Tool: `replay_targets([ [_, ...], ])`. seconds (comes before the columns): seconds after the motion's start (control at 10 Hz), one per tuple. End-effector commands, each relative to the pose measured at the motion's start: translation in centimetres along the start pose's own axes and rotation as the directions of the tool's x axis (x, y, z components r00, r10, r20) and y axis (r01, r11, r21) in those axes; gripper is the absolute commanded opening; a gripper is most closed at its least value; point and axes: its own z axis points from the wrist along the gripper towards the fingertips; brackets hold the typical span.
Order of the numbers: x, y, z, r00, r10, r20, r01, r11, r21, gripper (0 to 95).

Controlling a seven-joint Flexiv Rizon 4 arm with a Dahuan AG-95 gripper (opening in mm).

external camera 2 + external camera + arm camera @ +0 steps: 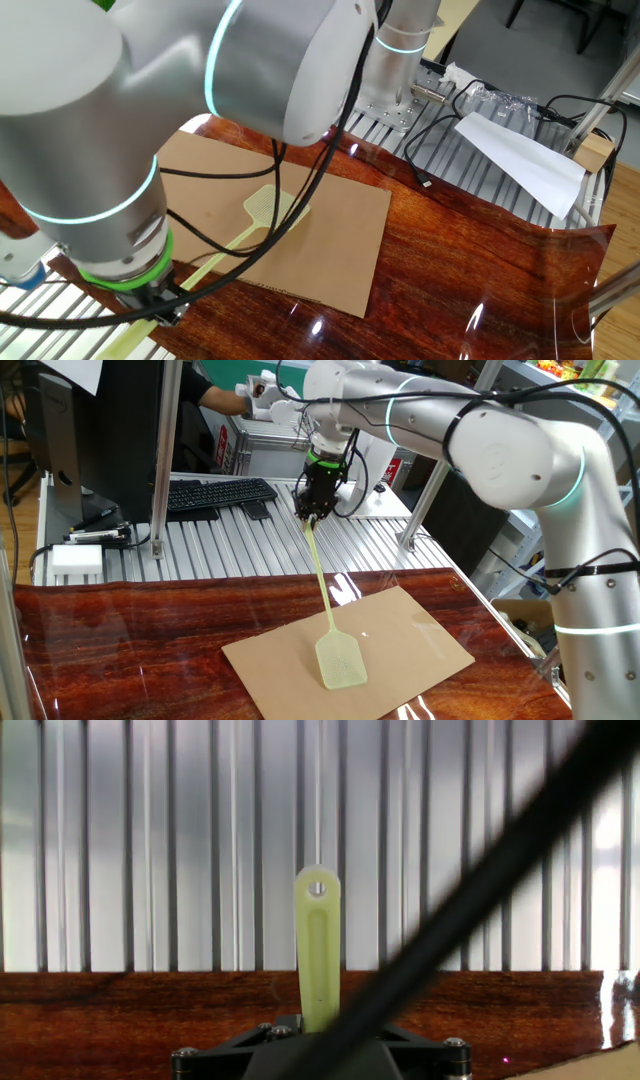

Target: Swat with a flyswatter

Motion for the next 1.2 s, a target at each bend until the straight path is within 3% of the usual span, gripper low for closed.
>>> replay_targets([
  [0.1, 0.0, 0.1, -0.5, 1.000, 0.001, -0.008, -0.001, 1.000, 0.006, 0.0],
  [0.4, -0.3, 0.4, -1.7, 1.000, 0.006, -0.007, -0.006, 1.000, 0.013, 0.0],
  [0.6, -0.6, 0.3, -1.9, 1.000, -0.011, -0.001, 0.011, 0.999, 0.044, 0.0],
  [0.7, -0.8, 0.1, -1.8, 0.999, -0.021, 0.024, 0.020, 0.998, 0.052, 0.0],
  [0.8, -0.9, -0.1, -1.7, 0.999, -0.030, 0.024, 0.029, 0.998, 0.060, 0.0],
  [1.2, -0.9, 0.0, -1.6, 0.999, -0.023, 0.038, 0.021, 0.999, 0.050, 0.0],
])
